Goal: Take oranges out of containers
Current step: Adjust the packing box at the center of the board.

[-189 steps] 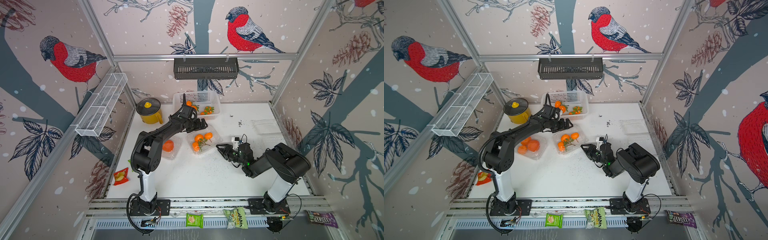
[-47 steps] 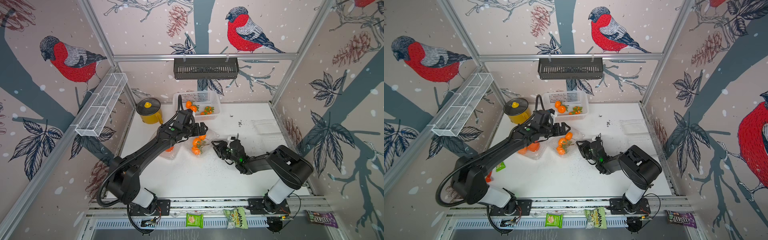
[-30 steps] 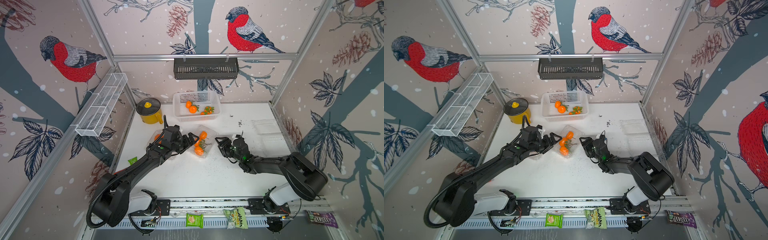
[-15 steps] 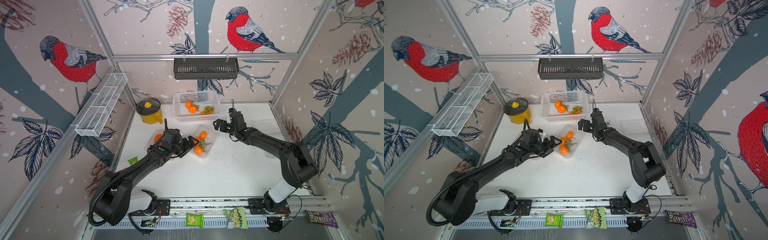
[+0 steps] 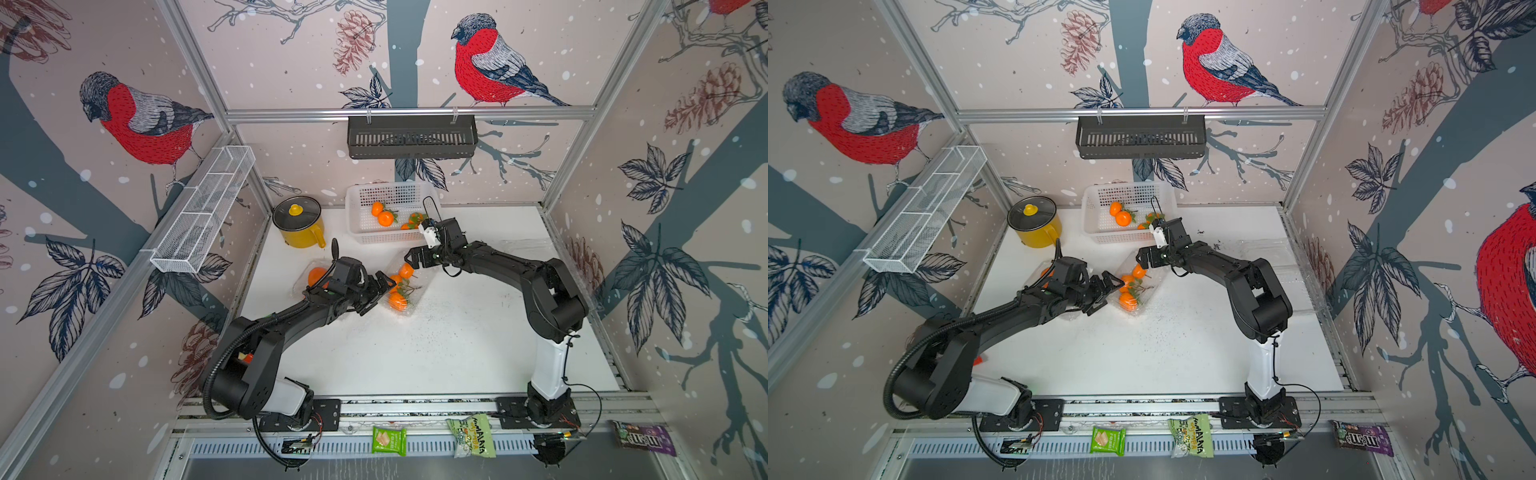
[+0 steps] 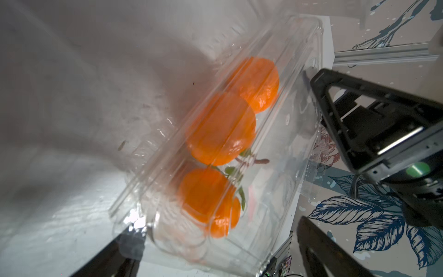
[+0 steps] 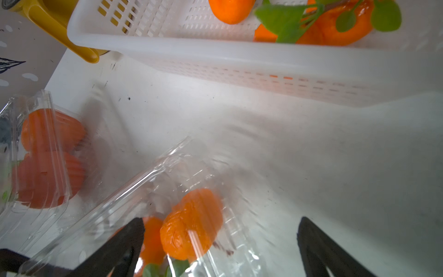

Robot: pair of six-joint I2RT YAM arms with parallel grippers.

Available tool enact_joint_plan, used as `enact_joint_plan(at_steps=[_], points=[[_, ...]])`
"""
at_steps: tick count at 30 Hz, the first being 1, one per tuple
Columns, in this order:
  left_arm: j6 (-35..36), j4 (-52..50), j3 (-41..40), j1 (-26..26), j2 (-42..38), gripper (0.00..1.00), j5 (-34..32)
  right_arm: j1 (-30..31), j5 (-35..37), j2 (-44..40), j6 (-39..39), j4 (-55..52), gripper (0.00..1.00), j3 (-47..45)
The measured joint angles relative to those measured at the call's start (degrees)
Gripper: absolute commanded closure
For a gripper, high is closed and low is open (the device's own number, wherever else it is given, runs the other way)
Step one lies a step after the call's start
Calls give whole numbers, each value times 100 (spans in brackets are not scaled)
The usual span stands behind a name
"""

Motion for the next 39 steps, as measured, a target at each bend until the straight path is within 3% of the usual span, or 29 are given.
enact_joint_plan(at_steps=[7, 13, 17, 24, 28, 30, 35, 39], points=[[293, -59, 1106, 35, 1093, 3, -68, -48, 15, -872, 439, 343, 1, -1163], [776, -501, 2745, 149, 2166, 3, -166, -76, 190, -1482, 1401, 553, 0, -2022], [1185, -909, 3654, 168, 2476, 3, -278, -184, 138, -1641, 1941, 885, 0, -2367], [1694, -1499, 3853, 247, 2455, 4, -448, -433, 20, -1803, 2439, 1180, 0, -2754], [1770, -1648, 3471, 271, 1864, 5, -577, -616, -140, -1840, 2739, 1405, 0, -2874], [1622, -1241, 2824, 238, 1235, 7, -522, -732, -221, -1880, 2894, 1552, 0, -2979], [520, 682, 295, -313, 118, 14, -223, -861, -387, -1941, 3082, 1768, 0, -3082], [-516, 2103, -879, -634, 341, 20, -140, -946, -498, -1943, 3187, 1917, 0, -3141]])
